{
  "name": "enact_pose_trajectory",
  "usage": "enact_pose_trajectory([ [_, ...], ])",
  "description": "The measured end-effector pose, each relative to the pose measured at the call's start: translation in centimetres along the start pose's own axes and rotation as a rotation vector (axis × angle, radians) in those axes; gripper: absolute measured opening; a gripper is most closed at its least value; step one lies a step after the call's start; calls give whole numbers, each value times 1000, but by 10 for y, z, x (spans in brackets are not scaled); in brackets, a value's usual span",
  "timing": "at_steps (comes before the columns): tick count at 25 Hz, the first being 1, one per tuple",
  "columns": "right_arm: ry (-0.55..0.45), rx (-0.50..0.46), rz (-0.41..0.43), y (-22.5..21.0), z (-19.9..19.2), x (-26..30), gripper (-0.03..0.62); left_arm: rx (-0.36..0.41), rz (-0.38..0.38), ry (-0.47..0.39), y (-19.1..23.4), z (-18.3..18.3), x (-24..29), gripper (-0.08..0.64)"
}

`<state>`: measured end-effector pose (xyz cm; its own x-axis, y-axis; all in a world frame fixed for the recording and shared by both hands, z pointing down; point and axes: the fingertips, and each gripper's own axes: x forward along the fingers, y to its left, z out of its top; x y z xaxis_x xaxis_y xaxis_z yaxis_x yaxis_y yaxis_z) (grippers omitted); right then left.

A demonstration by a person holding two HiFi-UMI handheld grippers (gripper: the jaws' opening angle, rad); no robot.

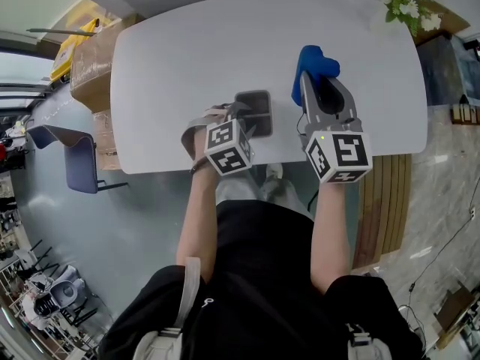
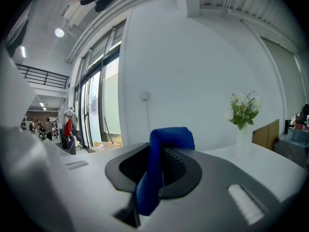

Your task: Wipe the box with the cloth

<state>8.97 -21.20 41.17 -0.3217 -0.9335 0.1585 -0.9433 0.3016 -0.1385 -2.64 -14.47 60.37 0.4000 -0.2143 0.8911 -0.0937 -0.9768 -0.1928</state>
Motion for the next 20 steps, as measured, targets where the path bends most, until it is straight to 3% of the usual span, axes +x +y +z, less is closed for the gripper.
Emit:
enact_pose_trajectory([
  [6, 5, 0, -7, -3, -2, 2, 57, 20, -36, 81, -5, -15, 19, 113],
  [11, 5, 5, -9, -4, -1, 5, 57, 33, -15, 86, -1, -10, 25, 89],
  [20, 16, 7, -9, -5, -3, 7, 57, 134, -19, 222, -3, -16, 36, 80],
])
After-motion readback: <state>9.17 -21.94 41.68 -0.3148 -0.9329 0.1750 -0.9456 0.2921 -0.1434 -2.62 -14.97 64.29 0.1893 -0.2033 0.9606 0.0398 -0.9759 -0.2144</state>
